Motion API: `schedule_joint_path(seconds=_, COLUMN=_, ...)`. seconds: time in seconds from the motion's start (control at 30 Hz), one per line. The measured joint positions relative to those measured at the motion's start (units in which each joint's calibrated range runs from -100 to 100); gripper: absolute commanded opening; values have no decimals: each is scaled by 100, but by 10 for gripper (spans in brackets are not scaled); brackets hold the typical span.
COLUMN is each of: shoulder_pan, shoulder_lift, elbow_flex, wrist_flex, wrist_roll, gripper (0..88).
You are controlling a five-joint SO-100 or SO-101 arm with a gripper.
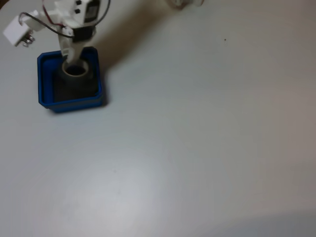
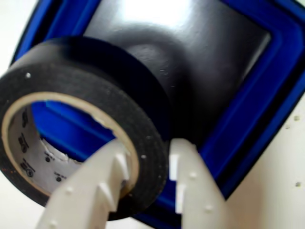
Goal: Pick the black tape roll and drop it in the blue box
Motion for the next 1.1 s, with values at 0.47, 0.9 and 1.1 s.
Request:
schedule_joint_path(seconds=0.47, shoulder_pan=287, shoulder_lift=415, elbow_flex=-197, wrist_flex=0, wrist_roll=0, gripper=14)
schedule_joint_path(seconds=0.9, shoulder_pan=208, shoulder_lift=720, elbow_flex=-206, wrist_flex=-361, wrist_roll=0, gripper=14)
schedule_joint_path(seconds=1.1, shoulder_pan=198, shoulder_lift=1041, elbow_flex=-215, wrist_flex=-616, wrist_roll=0, gripper=14)
